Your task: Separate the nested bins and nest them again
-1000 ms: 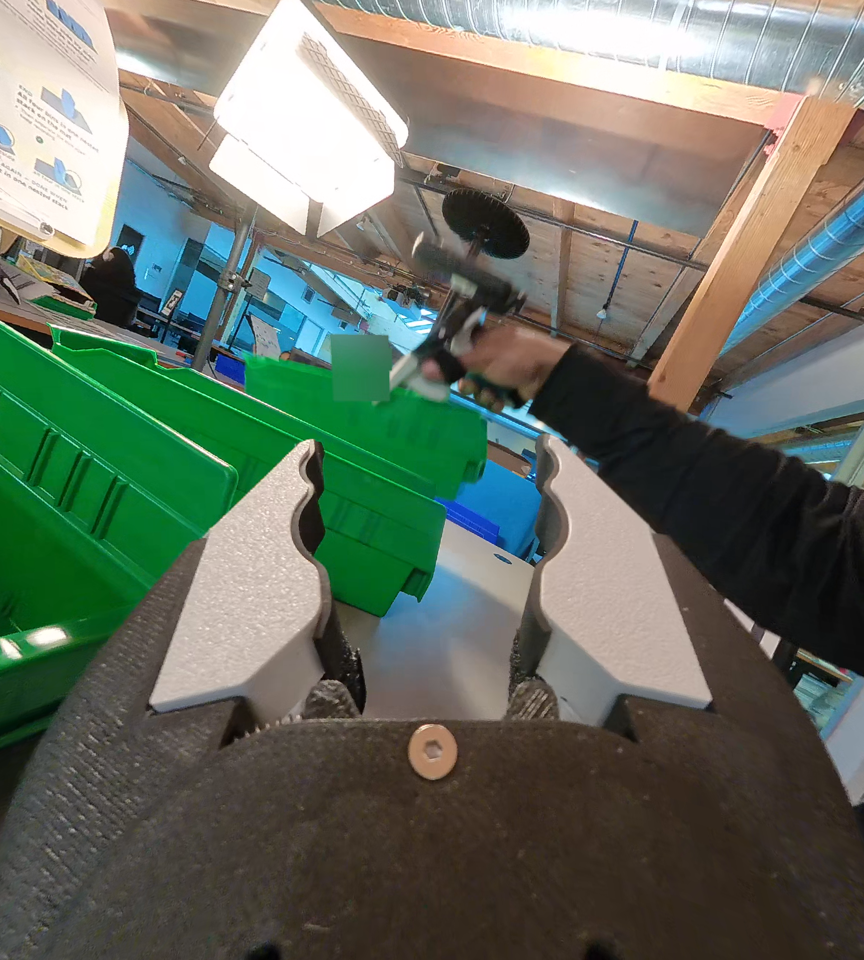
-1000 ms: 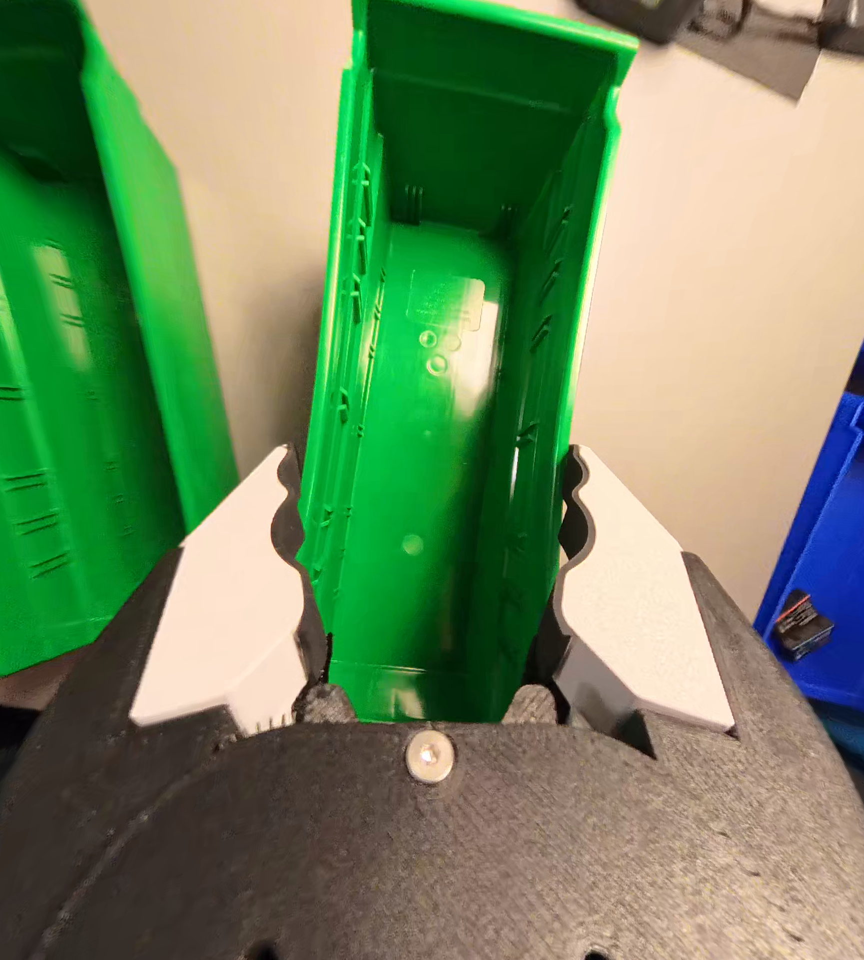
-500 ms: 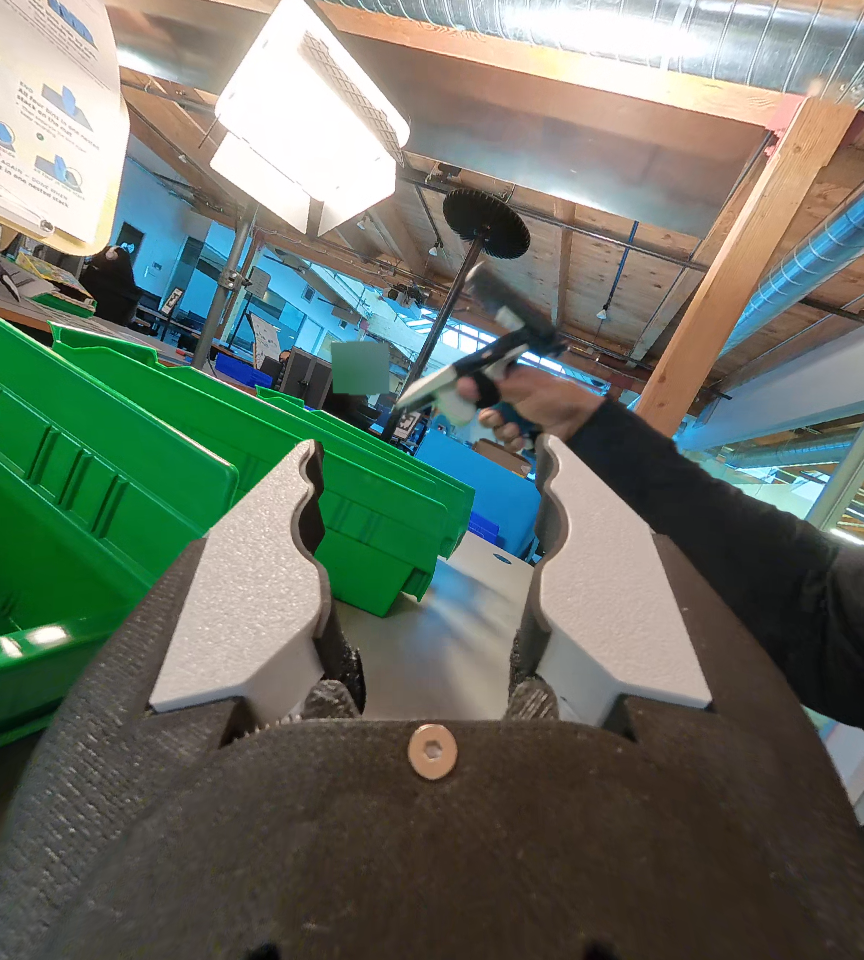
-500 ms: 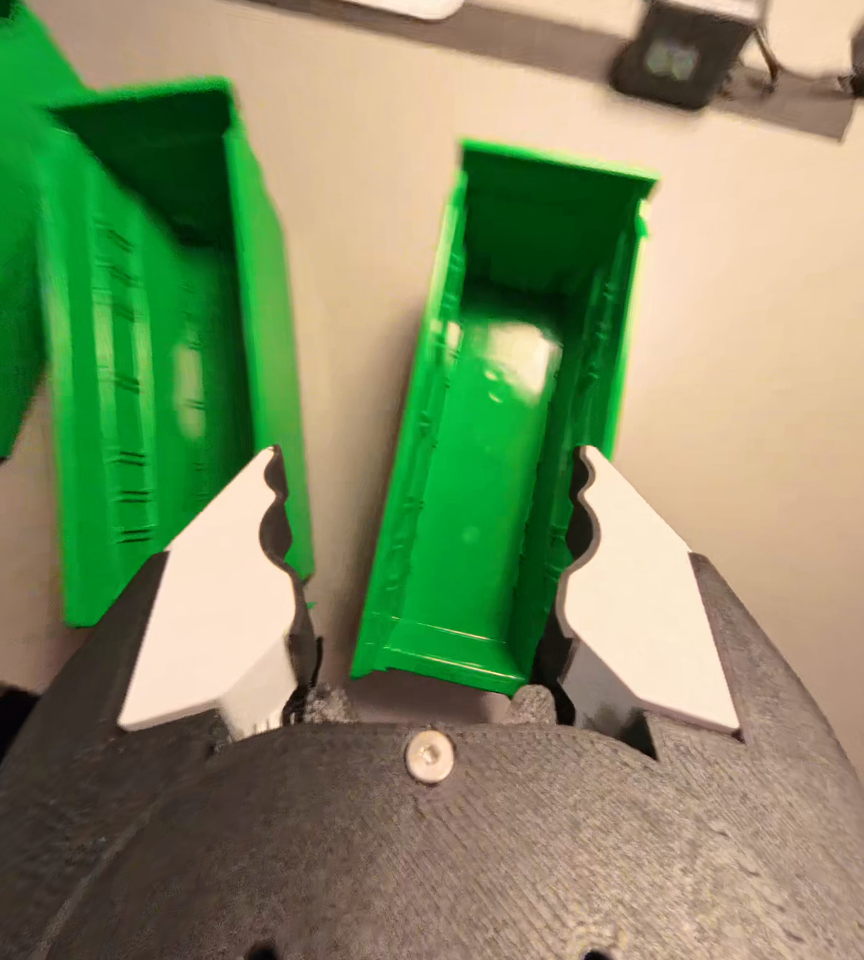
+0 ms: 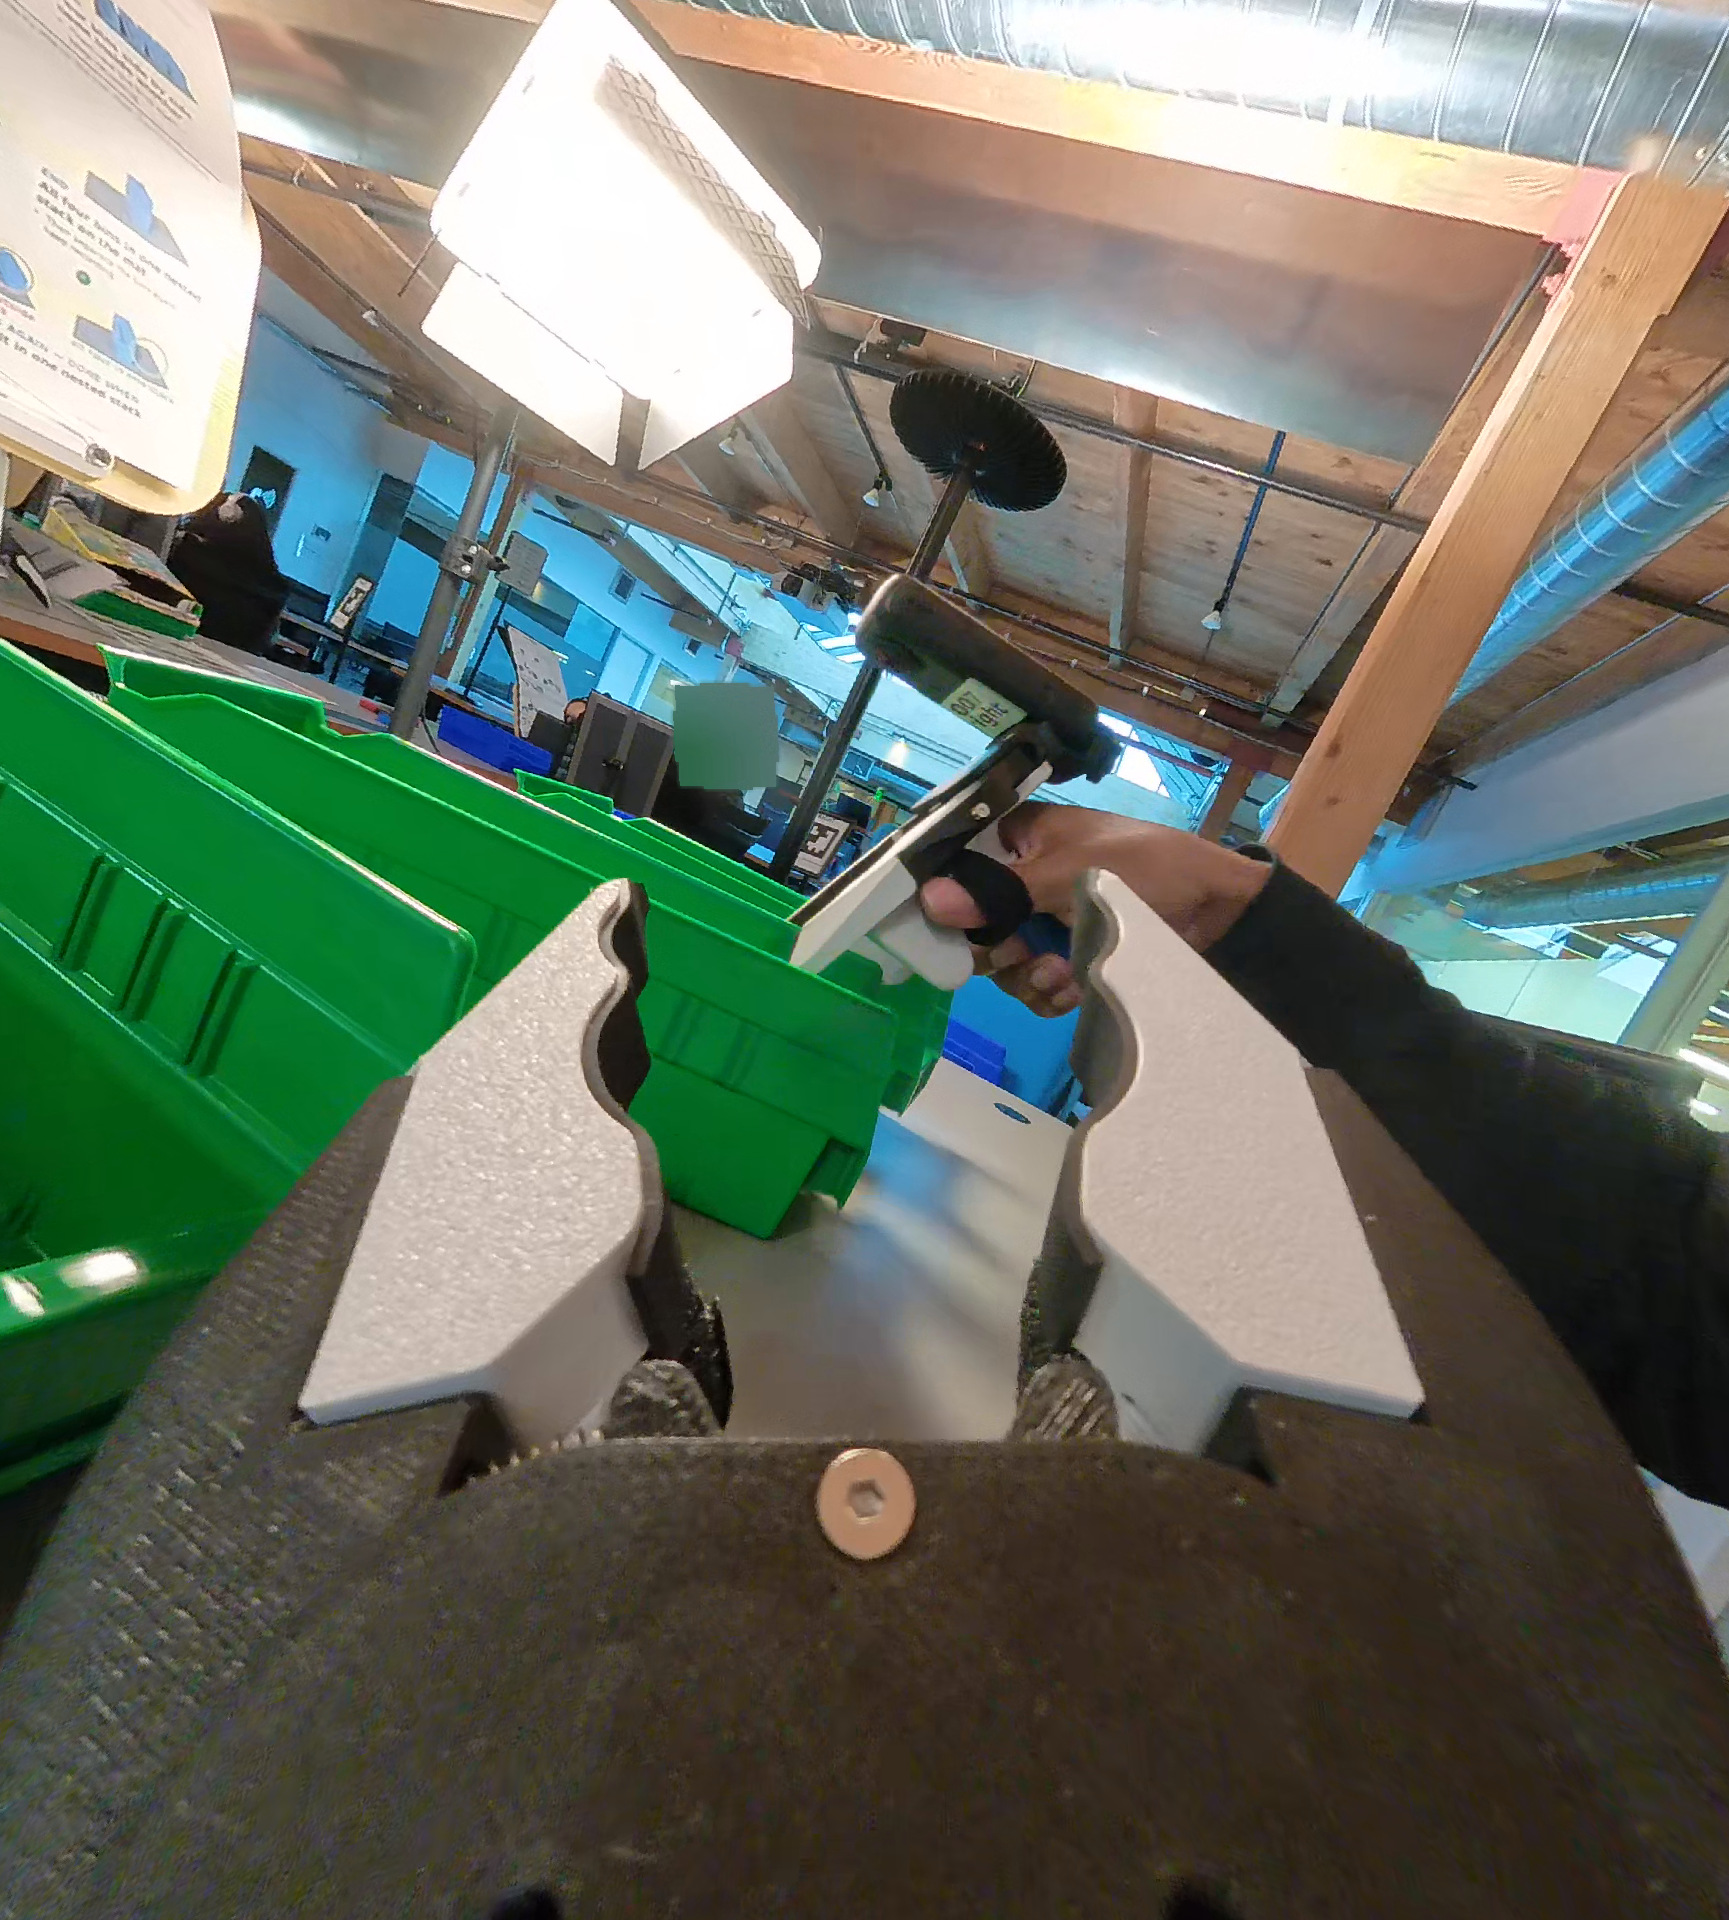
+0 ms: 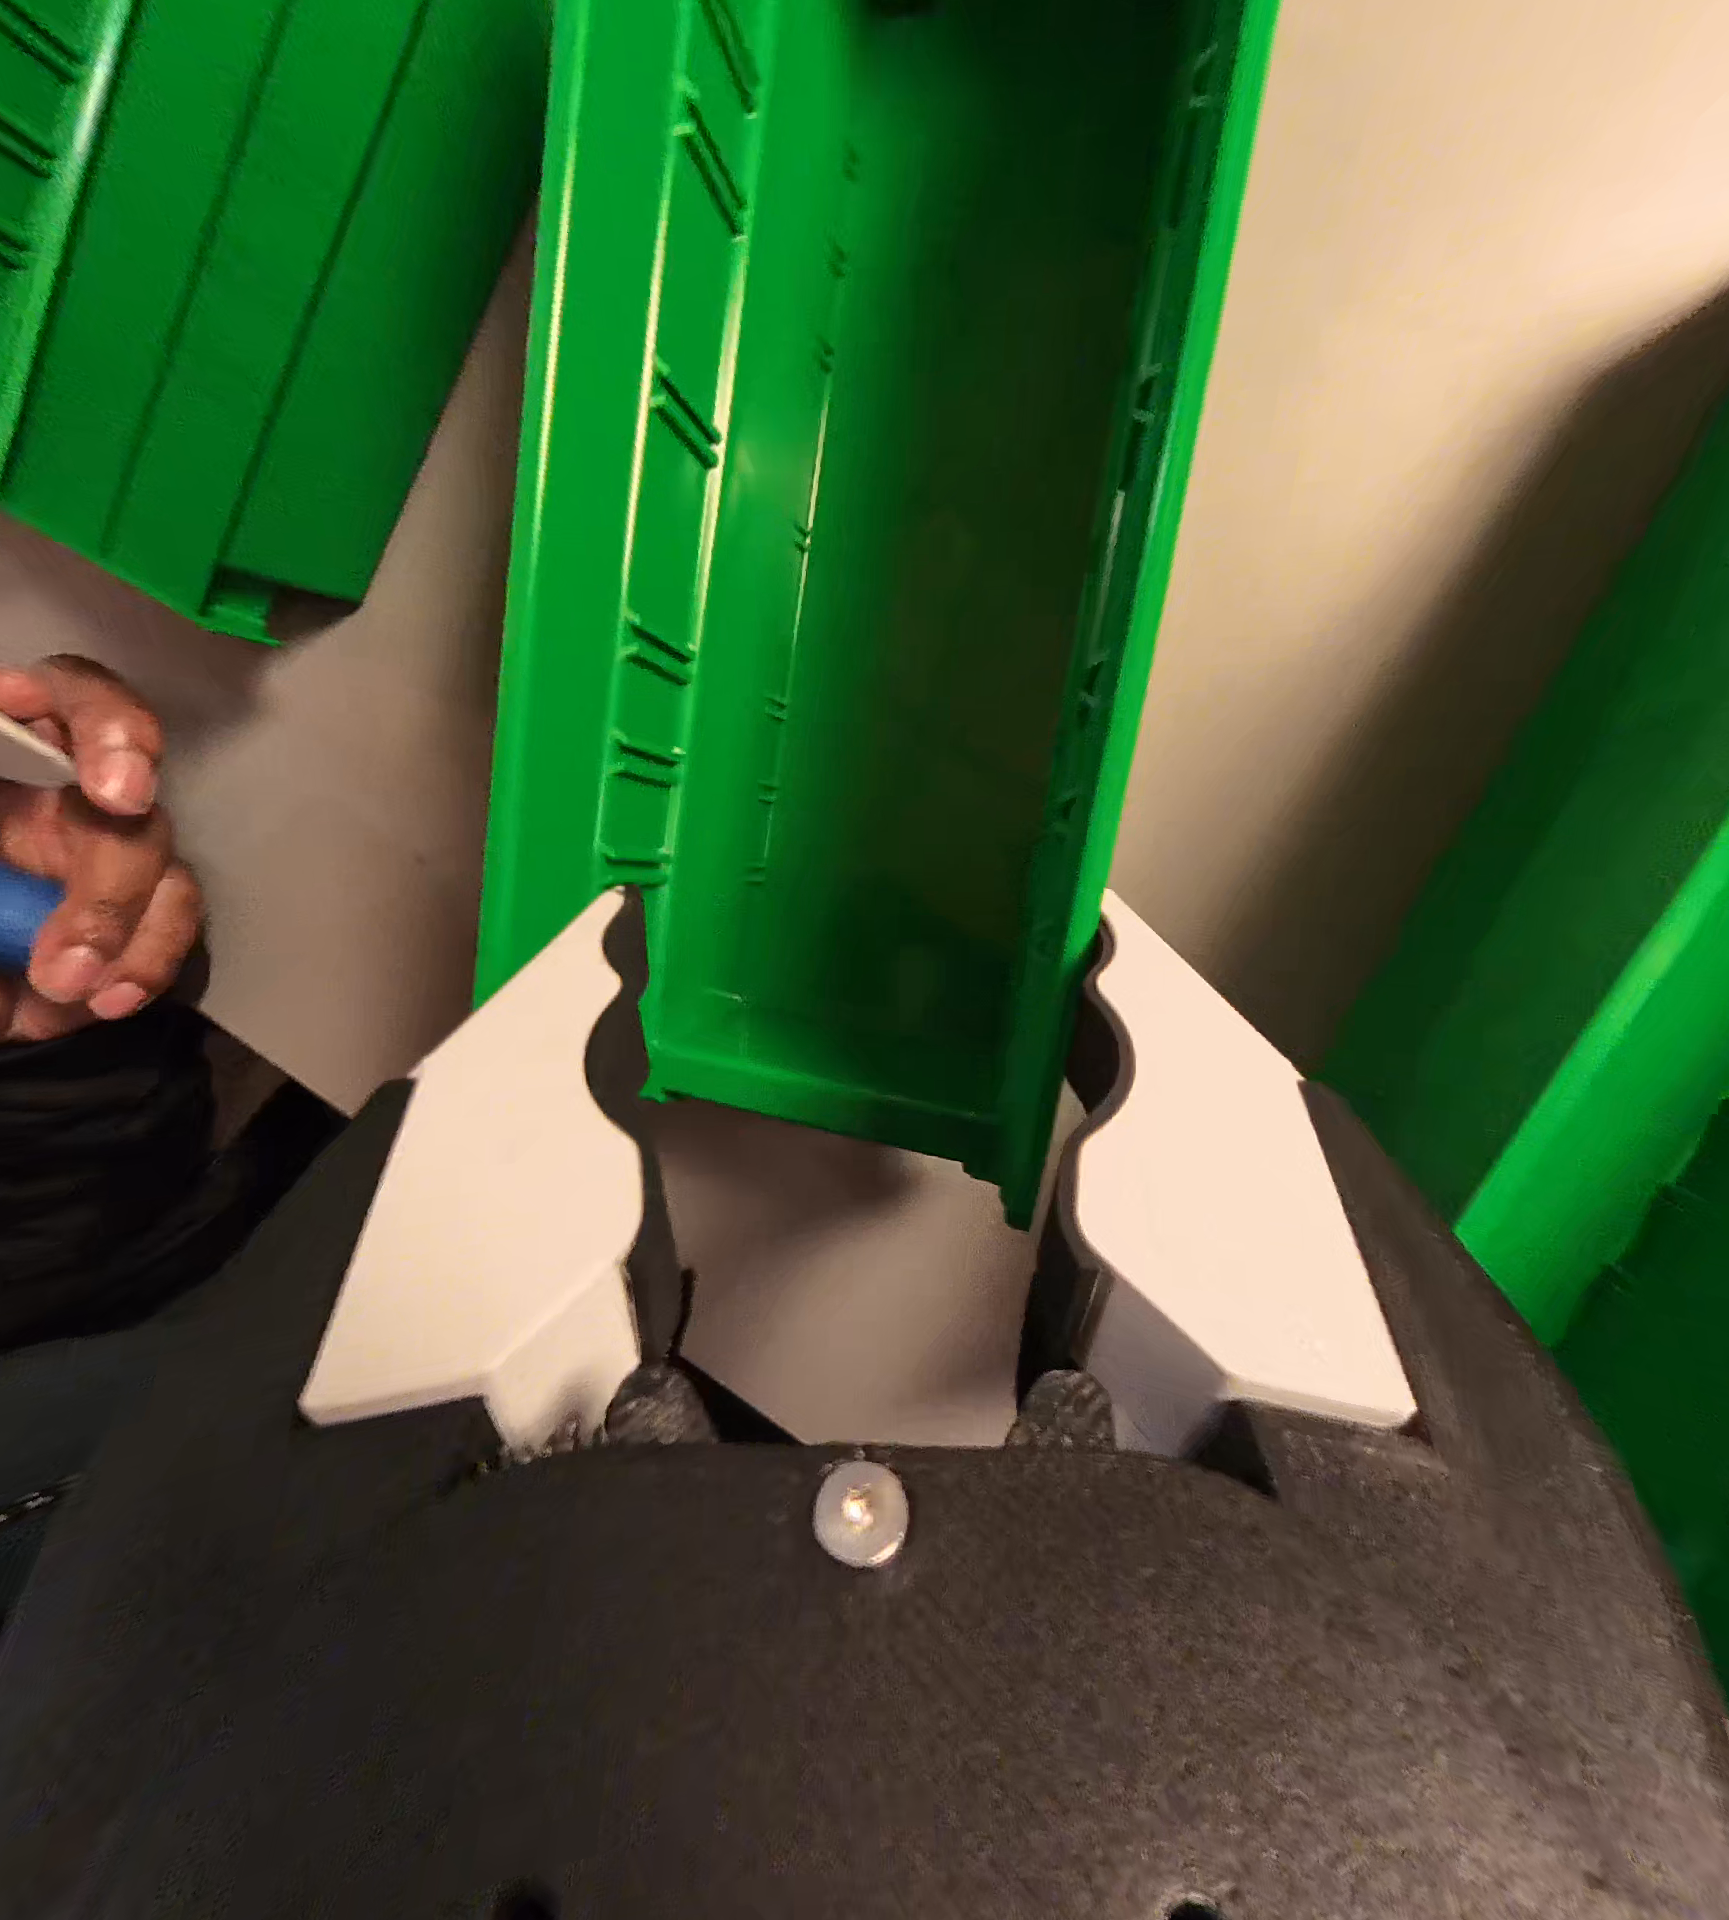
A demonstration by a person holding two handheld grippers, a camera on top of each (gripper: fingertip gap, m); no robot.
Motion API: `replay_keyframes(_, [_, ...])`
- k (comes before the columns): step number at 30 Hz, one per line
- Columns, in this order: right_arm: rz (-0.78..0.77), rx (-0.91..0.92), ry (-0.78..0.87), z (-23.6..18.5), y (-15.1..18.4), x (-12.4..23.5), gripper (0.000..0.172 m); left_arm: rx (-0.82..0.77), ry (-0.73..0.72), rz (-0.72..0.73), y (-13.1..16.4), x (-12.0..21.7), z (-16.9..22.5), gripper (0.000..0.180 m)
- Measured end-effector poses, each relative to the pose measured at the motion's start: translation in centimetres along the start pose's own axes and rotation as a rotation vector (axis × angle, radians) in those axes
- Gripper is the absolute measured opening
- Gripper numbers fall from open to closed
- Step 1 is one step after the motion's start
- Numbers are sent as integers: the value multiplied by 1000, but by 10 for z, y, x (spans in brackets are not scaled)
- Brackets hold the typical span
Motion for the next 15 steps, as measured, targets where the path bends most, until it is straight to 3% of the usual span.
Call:
replay_keyframes(8, [78, 10, -151, -29, 5, -3, 84, -2, 1, 1, 0, 0, 0, 81])
replay_keyframes(15, [327, 72, -34, -46, 45, 23, 82, 0, -1, -3, 0, 0, 0, 81])
Point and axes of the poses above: each gripper's, where its closed fingertips meet, x back along the fingers, y out of its underside, z = x × y across the jaws, the point moved 5 cm from there along x, back along the fingers, and after that the axes turned 11 degrees about x, right-handed, at the moved point
